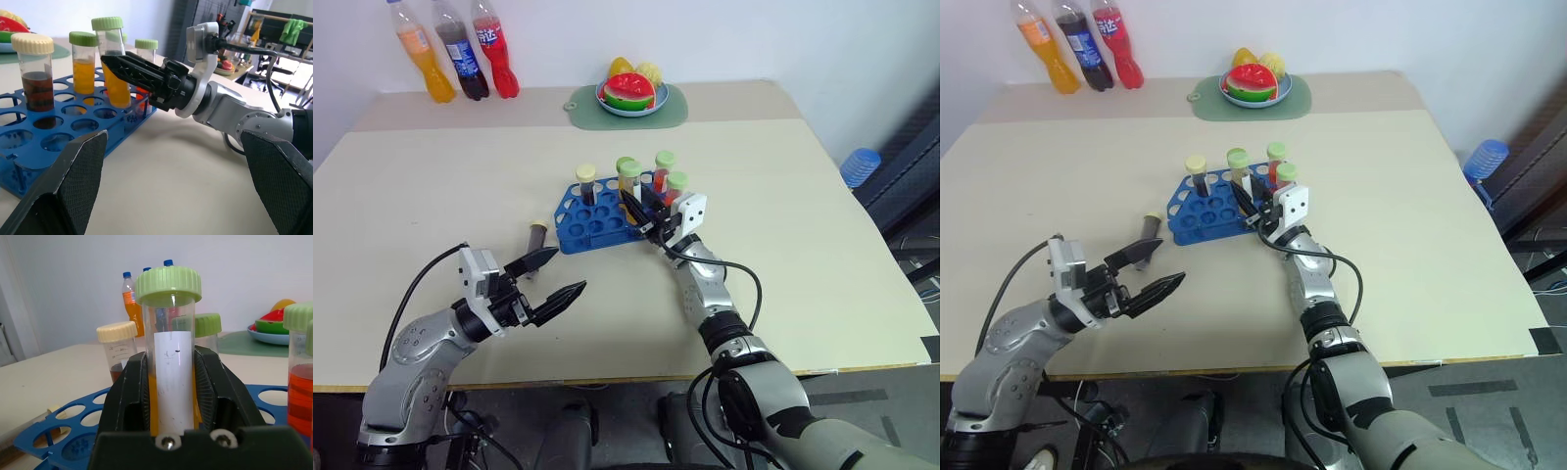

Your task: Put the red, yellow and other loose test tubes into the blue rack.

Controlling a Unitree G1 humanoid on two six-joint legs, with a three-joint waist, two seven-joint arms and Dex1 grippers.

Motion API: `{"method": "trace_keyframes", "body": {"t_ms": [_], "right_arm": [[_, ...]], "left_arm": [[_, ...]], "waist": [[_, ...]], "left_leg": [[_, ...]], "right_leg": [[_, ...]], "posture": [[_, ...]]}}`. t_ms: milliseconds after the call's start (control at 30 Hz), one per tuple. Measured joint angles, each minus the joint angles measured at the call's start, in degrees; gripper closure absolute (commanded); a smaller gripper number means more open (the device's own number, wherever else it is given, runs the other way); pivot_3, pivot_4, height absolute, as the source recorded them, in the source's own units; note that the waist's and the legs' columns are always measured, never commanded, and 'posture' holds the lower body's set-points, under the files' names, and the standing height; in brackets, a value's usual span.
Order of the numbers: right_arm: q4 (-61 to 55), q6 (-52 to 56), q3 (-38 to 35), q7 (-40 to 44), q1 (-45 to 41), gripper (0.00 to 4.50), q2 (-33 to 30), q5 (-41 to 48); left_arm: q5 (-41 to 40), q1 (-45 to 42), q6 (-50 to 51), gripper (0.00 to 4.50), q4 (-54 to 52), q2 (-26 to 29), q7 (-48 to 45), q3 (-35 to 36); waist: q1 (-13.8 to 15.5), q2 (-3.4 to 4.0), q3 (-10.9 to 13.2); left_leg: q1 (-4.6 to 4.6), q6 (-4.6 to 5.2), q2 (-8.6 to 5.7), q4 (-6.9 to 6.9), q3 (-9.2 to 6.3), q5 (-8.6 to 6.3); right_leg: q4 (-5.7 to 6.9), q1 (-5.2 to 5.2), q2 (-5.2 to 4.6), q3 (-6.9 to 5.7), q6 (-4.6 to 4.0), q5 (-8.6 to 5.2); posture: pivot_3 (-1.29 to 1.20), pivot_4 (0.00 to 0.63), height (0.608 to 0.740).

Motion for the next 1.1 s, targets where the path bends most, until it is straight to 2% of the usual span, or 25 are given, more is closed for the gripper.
{"method": "trace_keyframes", "body": {"t_ms": [133, 333, 467, 633, 833, 967, 1100], "right_arm": [[-1.4, -0.9, 1.4, 1.4, 2.9, 0.32, -1.5, -1.7], [-14.7, 2.5, 5.6, 4.4, 8.8, 0.32, -6.4, -4.4], [-30.6, 11.9, 7.6, 9.4, 16.3, 0.32, -13.9, -2.7], [-49.6, 24.7, 7.7, 17.7, 24.3, 0.32, -26.8, 3.8], [-60.0, 30.5, 4.3, 26.3, 27.8, 0.32, -38.8, 9.8], [-60.7, 31.7, 3.5, 27.2, 26.7, 0.32, -39.7, 10.4], [-60.7, 31.6, 3.6, 26.5, 26.6, 0.32, -38.8, 10.0]], "left_arm": [[-0.5, -0.3, 0.0, 0.0, 0.4, -1.1, 0.8, 0.2], [-3.0, -2.4, 0.5, 0.0, 1.3, -3.5, 5.8, 3.5], [-3.5, -6.8, 7.1, 0.0, 0.6, -4.9, 21.6, 7.2], [-2.9, -12.8, 24.7, 0.0, -3.2, -4.5, 43.7, 9.1], [-10.2, -28.6, 56.5, 0.0, 0.1, -8.6, 64.2, 15.4], [-9.8, -38.9, 70.9, 0.0, 4.6, -13.7, 69.4, 19.2], [-9.5, -44.6, 75.2, 0.0, 12.2, -14.3, 74.1, 19.7]], "waist": [[0.0, 0.01, 0.0], [0.2, 0.0, 0.0], [1.3, -0.02, 0.0], [1.7, -0.07, 0.0], [1.5, -0.21, 0.0], [1.5, -0.28, 0.1], [1.5, -0.28, 0.1]], "left_leg": [[-0.02, 0.0, 0.0, -0.03, 0.0, 0.0], [-0.03, 0.0, -0.02, -0.01, -0.05, 0.0], [-0.05, 0.01, -0.04, 0.04, -0.09, -0.01], [-0.08, 0.01, -0.07, 0.08, -0.14, -0.01], [-0.08, 0.01, -0.08, 0.14, -0.18, -0.01], [-0.08, 0.0, -0.09, 0.14, -0.14, 0.0], [-0.09, -0.03, -0.08, 0.11, -0.16, 0.02]], "right_leg": [[0.0, -0.05, -0.01, 0.01, 0.0, 0.0], [-0.01, -0.02, -0.03, 0.01, 0.0, 0.0], [-0.03, 0.0, -0.05, 0.0, 0.01, 0.0], [-0.06, 0.05, -0.05, -0.02, 0.04, -0.02], [-0.05, 0.12, -0.01, -0.11, 0.06, -0.02], [-0.05, 0.09, 0.01, -0.12, 0.06, -0.02], [-0.06, 0.04, -0.02, -0.11, 0.06, -0.02]], "posture": [[0.0, 0.15, 0.74], [0.0, 0.15, 0.74], [0.0, 0.15, 0.74], [0.0, 0.15, 0.74], [0.0, 0.15, 0.74], [0.0, 0.15, 0.74], [0.0, 0.15, 0.74]]}}
